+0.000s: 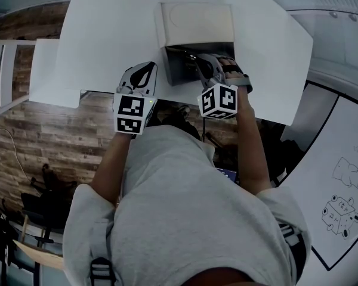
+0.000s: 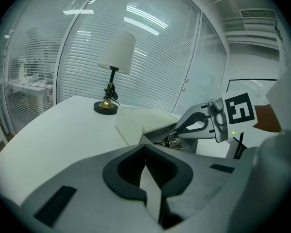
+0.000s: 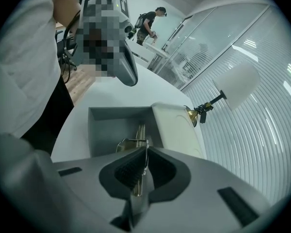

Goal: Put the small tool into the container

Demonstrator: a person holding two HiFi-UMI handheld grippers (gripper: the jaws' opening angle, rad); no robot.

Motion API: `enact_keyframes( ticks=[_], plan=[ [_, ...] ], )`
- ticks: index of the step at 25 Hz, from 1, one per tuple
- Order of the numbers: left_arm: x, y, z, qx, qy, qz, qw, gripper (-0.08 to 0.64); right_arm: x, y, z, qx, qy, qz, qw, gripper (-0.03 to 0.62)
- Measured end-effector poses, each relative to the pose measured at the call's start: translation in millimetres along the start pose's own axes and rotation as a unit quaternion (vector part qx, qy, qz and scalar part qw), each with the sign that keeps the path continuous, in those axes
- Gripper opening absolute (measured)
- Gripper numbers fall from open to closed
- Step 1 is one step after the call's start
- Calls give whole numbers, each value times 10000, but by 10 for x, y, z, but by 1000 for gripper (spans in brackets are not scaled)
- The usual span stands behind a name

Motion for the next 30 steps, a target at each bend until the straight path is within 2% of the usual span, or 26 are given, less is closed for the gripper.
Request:
enact_keyframes(
  ticks=[18, 27, 30],
  plan=[
    [52, 106, 155, 227, 65, -201, 9995, 25, 40, -5, -129, -265, 399, -37, 9988, 32],
    [149, 94, 210, 236, 22, -318, 9992, 25, 71, 27, -261, -665, 492, -64, 9966, 35],
    [187, 84, 240, 217, 8, -355, 9991, 25, 90, 32, -280, -805, 658, -55, 9946, 40]
  ],
)
Point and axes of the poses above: the fingertips, and each gripper's own axes: y forward along the fingers, z to its right, x out of its underside, the point moved 4 cm from there along -y, backward along the fingers, and after that the axes turned 2 degrees about -x, right-handed, at the moved point
